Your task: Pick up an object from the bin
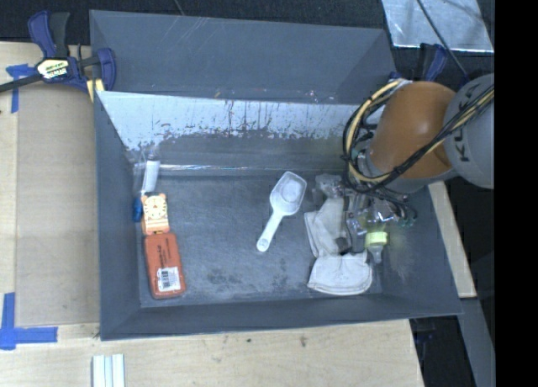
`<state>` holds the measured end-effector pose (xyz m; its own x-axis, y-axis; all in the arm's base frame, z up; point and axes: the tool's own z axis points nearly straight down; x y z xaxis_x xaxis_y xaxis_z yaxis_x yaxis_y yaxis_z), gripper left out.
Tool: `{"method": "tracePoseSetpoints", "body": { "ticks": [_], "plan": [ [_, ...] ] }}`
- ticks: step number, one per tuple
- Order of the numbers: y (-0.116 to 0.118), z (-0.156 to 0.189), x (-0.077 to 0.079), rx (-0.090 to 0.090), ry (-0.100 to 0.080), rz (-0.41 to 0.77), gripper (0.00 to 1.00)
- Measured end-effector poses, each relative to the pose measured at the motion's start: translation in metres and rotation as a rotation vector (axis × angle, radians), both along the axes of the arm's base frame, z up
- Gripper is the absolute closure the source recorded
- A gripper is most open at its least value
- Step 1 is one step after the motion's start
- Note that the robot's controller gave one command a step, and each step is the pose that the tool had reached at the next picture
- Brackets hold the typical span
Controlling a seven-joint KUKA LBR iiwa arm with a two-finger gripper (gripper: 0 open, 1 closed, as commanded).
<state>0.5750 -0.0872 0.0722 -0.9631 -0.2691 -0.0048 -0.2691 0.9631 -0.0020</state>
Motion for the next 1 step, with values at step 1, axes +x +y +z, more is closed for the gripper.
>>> {"method": "tracePoseSetpoints", "body": {
  "ticks": [1],
  "plan": [
    [0.0091,0.0007,-0.0092,-0.001,-0.006,0.161,1.0]
  ]
}}
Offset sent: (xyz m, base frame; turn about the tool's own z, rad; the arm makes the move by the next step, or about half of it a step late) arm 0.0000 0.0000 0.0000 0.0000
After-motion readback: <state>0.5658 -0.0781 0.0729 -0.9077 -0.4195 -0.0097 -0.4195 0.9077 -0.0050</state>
